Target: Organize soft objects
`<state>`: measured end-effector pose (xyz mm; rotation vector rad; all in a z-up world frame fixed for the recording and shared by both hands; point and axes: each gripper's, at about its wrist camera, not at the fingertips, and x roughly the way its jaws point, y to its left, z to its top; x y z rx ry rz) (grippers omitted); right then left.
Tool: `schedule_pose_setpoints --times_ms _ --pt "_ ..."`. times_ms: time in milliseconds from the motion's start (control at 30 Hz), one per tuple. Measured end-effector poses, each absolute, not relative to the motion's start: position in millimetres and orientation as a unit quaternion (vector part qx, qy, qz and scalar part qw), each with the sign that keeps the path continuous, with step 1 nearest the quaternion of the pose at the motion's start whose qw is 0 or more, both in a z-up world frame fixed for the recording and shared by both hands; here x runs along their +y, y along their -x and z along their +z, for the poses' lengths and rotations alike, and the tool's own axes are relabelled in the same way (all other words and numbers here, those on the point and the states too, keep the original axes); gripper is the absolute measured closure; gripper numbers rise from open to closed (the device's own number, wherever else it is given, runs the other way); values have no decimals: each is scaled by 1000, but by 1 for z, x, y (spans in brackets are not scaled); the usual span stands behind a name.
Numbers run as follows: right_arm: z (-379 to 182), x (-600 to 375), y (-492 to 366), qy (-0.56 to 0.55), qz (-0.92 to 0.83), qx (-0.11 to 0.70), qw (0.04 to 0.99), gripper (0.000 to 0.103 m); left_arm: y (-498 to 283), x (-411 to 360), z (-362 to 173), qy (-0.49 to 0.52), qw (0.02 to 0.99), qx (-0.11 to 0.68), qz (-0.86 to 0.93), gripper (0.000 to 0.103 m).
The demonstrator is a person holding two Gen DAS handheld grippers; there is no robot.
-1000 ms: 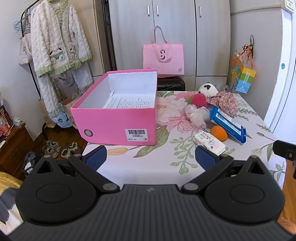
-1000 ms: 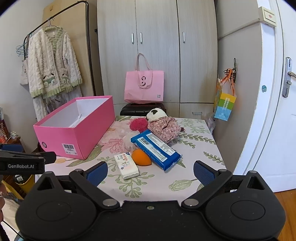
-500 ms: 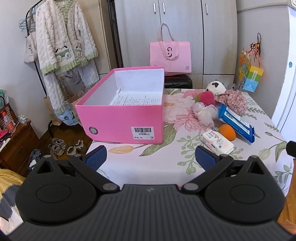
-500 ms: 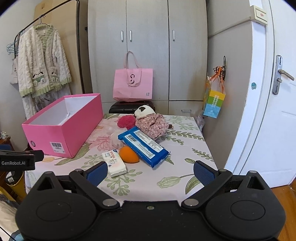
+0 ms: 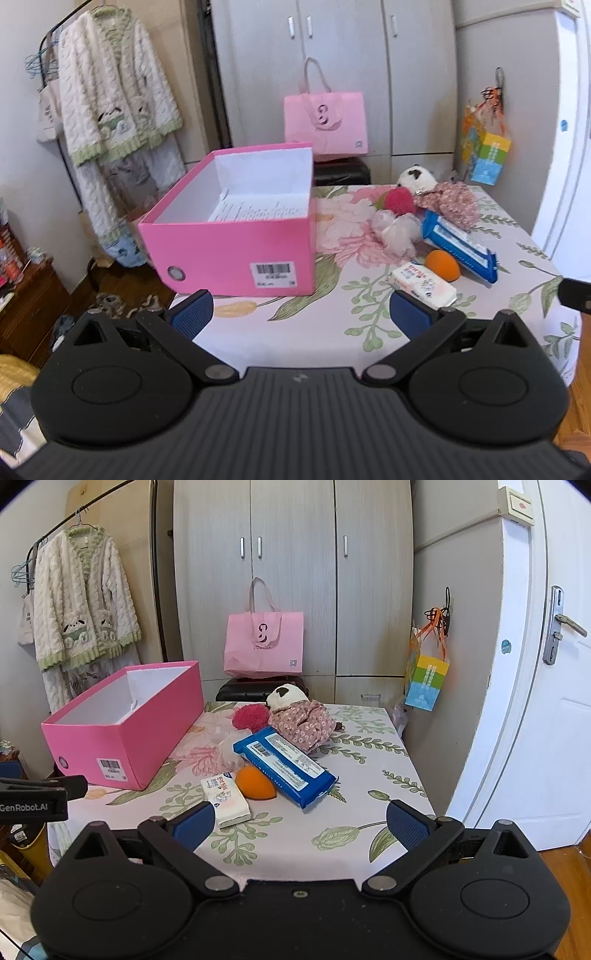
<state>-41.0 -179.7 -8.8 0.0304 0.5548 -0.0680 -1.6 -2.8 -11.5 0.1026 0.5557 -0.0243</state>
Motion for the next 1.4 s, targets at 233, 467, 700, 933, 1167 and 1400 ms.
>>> schedule_pose_setpoints --times_ms 233,467,700,933,1167,1400 --pt "-10 -179 40 -11 -35 275 961 2 5 4 -8 -38 964 264 -16 1" --pt "-11 -179 40 -12 -35 275 961 2 8 8 -7 -36 966 255 -5 2" --pt "-11 -179 41 -11 -35 274 961 2 7 12 -15 -34 962 270 -6 0" --pt "-10 -180 42 -15 -26 275 961 2 6 14 -14 -25 962 272 -23 0" --pt "-7 -195 37 -11 28 247 969 2 -1 3 7 -18 968 229 -97 0" --pt "-30 -226 8 -25 55 229 972 2 -47 -31 7 -29 956 241 -166 2"
